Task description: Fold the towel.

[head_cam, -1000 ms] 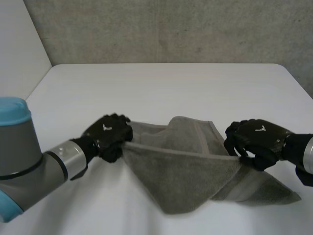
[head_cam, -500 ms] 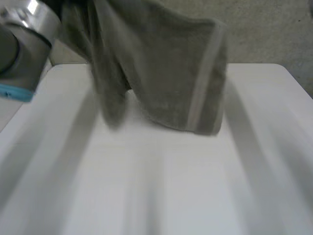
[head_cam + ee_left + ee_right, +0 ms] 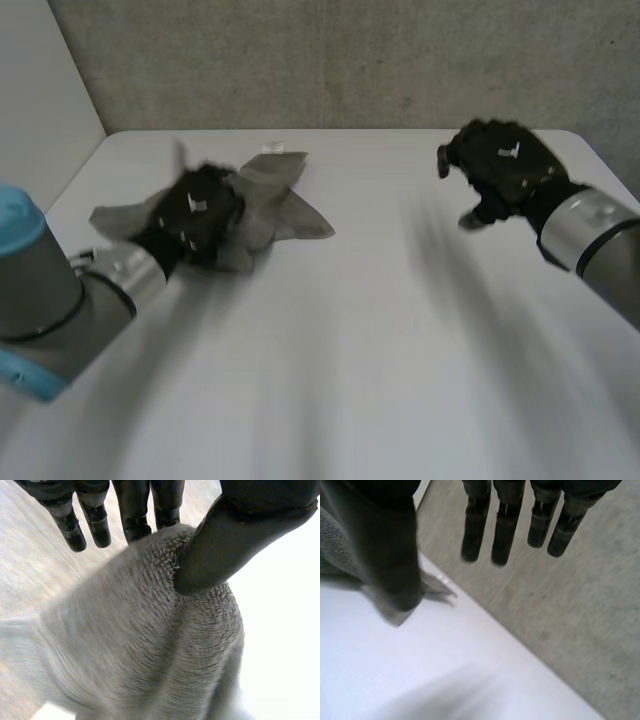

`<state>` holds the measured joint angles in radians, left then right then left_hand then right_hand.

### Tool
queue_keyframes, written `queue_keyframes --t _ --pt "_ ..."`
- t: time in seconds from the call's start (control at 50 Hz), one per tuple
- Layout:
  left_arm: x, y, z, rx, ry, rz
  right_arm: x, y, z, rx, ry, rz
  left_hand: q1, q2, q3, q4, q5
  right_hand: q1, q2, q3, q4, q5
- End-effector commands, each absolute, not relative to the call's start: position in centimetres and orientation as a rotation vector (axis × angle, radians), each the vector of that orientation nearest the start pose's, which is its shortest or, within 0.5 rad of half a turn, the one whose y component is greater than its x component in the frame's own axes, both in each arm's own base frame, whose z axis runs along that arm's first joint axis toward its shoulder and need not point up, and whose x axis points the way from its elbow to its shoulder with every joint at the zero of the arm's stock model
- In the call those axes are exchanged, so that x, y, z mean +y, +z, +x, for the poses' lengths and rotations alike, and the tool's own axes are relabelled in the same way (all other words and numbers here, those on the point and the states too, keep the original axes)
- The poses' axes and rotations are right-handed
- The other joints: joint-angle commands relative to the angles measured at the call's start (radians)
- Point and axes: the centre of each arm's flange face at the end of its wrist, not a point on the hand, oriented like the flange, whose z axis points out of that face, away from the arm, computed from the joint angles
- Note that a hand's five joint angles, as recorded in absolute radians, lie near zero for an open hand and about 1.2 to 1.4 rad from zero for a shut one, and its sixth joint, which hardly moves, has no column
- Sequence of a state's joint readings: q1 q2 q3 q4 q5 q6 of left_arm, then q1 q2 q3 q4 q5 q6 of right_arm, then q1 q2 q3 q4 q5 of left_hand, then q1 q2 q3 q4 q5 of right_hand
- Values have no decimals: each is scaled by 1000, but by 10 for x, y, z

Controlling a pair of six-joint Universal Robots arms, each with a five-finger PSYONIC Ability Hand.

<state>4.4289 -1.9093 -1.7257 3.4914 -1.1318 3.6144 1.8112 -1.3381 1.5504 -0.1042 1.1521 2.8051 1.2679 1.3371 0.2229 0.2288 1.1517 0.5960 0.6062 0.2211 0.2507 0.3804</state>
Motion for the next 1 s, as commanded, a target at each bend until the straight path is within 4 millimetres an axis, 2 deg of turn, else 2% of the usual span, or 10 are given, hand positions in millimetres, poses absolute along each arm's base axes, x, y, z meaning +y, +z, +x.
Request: queue_keyframes --t 0.02,0.06,0.26,0.46,0.64,0.72,0.8,0.84,0.86,1.0 --pt "-237 151 -253 2290 -1908 1523 -281 227 244 1981 -1869 -1071 128 59 -48 -54 70 -291 -301 -47 -76 -250" --pt "-231 150 -254 2307 -1890 1541 -278 222 245 1995 -1845 -1099 128 59 -48 -54 70 -421 -432 -47 -76 -380" --pt "-208 175 -264 2263 -1950 1603 -276 224 247 1988 -1843 -1112 128 59 -48 -54 70 -421 -432 -47 -76 -380" --pt "-167 201 -278 2261 -2091 1661 -269 220 253 1974 -1819 -1139 128 59 -48 -54 70 -421 -432 -47 -76 -380" --pt "-155 219 -276 2189 -2172 1658 -259 213 263 1942 -1772 -1150 128 59 -48 -54 70 -421 -432 -47 -76 -380" --pt "-149 226 -273 2169 -2193 1653 -253 203 283 1873 -1754 -1162 128 59 -48 -54 70 -421 -432 -47 -76 -380" --pt "-134 246 -266 2110 -2260 1641 -252 190 307 1786 -1748 -1146 128 59 -48 -54 70 -421 -432 -47 -76 -380" --pt "-130 252 -264 2095 -2286 1630 -252 183 326 1716 -1767 -1131 128 59 -48 -54 70 -397 -407 -47 -76 -356" --pt "-127 257 -262 2080 -2314 1616 -252 183 326 1715 -1767 -1130 128 59 -48 -54 70 -396 -407 -47 -76 -355" --pt "-111 280 -254 2091 -2449 1531 -268 167 359 1648 -1760 -996 128 59 -48 -54 70 -259 -269 -47 -76 -218"
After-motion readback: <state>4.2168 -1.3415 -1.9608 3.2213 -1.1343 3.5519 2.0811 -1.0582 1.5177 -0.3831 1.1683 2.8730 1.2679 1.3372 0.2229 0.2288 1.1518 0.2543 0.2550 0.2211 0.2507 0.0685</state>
